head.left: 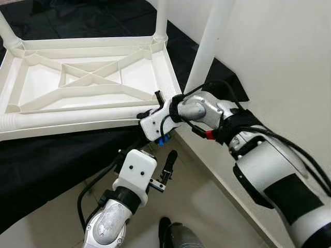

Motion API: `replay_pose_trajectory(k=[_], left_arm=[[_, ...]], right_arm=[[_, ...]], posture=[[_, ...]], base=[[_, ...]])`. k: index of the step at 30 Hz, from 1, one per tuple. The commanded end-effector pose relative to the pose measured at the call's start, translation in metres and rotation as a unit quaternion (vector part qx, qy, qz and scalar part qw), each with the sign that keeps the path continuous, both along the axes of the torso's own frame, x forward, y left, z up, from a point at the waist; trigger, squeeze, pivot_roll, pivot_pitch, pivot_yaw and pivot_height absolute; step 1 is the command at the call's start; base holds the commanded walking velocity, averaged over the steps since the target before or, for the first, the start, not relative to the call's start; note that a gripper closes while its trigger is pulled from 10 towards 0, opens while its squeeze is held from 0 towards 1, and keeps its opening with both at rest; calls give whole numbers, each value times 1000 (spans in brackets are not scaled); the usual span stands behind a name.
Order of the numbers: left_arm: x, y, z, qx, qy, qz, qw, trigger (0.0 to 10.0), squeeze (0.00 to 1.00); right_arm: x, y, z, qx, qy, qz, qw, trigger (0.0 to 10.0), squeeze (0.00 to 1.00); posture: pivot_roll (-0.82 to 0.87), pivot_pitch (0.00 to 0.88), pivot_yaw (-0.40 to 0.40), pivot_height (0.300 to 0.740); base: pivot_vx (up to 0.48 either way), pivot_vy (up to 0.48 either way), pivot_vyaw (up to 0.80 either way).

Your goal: Building children table

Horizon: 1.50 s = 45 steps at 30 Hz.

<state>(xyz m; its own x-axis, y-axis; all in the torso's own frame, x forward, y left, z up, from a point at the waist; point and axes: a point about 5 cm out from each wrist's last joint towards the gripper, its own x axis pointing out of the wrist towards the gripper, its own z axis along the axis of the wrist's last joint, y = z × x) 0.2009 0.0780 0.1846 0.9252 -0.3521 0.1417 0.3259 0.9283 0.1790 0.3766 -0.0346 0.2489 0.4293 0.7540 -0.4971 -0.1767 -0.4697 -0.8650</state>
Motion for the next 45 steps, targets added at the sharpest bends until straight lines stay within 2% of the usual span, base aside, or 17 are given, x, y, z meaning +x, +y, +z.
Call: replay_pose_trajectory(k=[1, 8, 9, 10, 11, 13, 17, 18, 19, 22, 23, 24, 30, 35, 42, 44, 45], left_arm=[[-2, 0, -3, 3, 5, 3, 1000, 10000, 0], [-2, 1, -4, 4, 6, 3, 1000, 10000, 0], [-1, 1, -4, 4, 6, 3, 1000, 10000, 0], [-1, 1, -4, 4, 6, 4, 1000, 10000, 0], [-1, 1, -4, 5, 6, 4, 1000, 10000, 0], [-1, 0, -5, 5, 5, 4, 1000, 10000, 0], [-1, 0, -5, 5, 5, 4, 1000, 10000, 0], [-1, 1, -5, 6, 5, 4, 1000, 10000, 0], [-1, 1, -5, 6, 5, 4, 1000, 10000, 0], [0, 1, -6, 7, 4, 4, 1000, 10000, 0], [0, 1, -6, 7, 4, 4, 1000, 10000, 0], [0, 2, -6, 7, 4, 3, 1000, 10000, 0], [1, -1, -6, 7, 2, -4, 1000, 10000, 0], [1, -3, -5, 5, -1, -6, 1000, 10000, 0], [-1, -3, -4, 4, 1, -1, 1000, 10000, 0], [-2, 0, -3, 3, 0, 8, 1000, 10000, 0], [-1, 1, -3, 3, -1, 13, 1000, 10000, 0]], right_arm=[[-6, 13, 3, -23, -48, 54, 997, 0, 0], [-5, 17, 11, 12, -103, 65, 992, 0, 0], [-2, 15, 13, 24, -100, 47, 994, 2549, 0], [0, 14, 13, 32, -94, 33, 995, 2549, 0], [5, 9, 13, 62, -42, -20, 997, 10000, 0], [10, -1, 8, 120, 80, -84, 986, 10000, 0], [13, -8, 13, 179, 125, -110, 970, 10000, 0], [16, -12, 17, 216, 140, -126, 958, 10000, 1000], [16, -12, 17, 216, 140, -126, 958, 10000, 1000], [21, -24, 35, 320, 218, -144, 911, 10000, 1000], [21, -24, 35, 320, 218, -144, 911, 10000, 1000], [21, -25, 37, 327, 236, -142, 904, 10000, 0], [20, -25, 33, 286, 340, -160, 881, 10000, 0], [22, -20, 24, 249, 327, -196, 890, 10000, 0], [23, -7, 23, 261, 319, -215, 886, 10000, 0], [25, 1, 34, 357, 349, -217, 839, 10000, 0], [27, 2, 43, 431, 371, -212, 795, 10000, 0]], posture=[[55, 244, -136, 740], [55, 242, -132, 740], [57, 238, -132, 740], [57, 238, -132, 740], [60, 234, -135, 740], [61, 229, -135, 740], [65, 225, -137, 740], [65, 220, -130, 740], [65, 220, -130, 740], [72, 207, -123, 740], [72, 207, -123, 740], [67, 206, -119, 740], [58, 196, -113, 740], [62, 196, -122, 740], [76, 198, -143, 740], [79, 193, -149, 740], [81, 192, -149, 740]], base=[[0, 0, 0], [0, 0, 0], [0, 0, 0], [0, 0, 0], [0, 0, 0], [0, 0, 0], [0, 0, 0], [0, 0, 0], [0, 0, 0], [0, 0, 0], [0, 0, 0], [0, 0, 0], [0, 0, 0], [0, 0, 0], [0, 0, 0], [0, 0, 0], [0, 0, 0]])
